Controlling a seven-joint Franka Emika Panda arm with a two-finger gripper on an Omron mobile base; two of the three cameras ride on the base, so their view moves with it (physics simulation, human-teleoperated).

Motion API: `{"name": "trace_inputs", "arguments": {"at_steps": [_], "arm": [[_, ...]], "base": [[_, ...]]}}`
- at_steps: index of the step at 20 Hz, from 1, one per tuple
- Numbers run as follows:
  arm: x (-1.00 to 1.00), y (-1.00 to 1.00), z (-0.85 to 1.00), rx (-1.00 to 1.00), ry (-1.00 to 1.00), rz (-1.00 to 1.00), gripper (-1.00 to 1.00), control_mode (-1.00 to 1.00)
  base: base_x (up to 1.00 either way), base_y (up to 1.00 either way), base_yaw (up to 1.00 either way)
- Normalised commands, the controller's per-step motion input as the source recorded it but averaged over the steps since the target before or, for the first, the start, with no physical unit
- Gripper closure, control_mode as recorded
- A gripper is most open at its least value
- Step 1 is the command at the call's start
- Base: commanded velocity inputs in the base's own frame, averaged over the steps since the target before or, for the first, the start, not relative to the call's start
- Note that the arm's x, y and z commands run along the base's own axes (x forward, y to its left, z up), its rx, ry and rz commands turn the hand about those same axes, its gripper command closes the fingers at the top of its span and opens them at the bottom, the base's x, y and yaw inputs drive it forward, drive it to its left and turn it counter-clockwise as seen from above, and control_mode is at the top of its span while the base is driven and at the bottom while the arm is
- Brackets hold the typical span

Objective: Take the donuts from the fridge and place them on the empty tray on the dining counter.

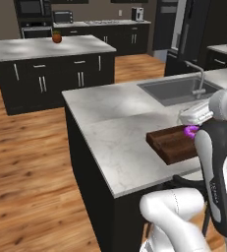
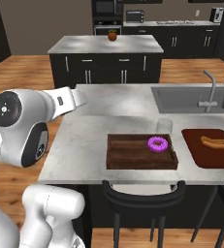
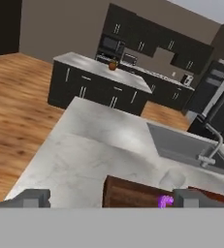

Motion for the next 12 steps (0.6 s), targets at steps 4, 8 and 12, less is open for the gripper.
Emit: {"name": "trace_inputs", "arguments": {"at_steps": [4,8,12], "arm": [[0.00,0.00,0.00,0.00,0.00,0.00,-1.00,1.00],[0.00,0.00,0.00,0.00,0.00,0.00,-1.00,1.00],[0.00,0.00,0.00,0.00,0.00,0.00,-1.00,1.00]], "base": [[-0.91,0.37,0.03],[-0.89,0.69,0.07],[0.08,1.00,0.02]]}}
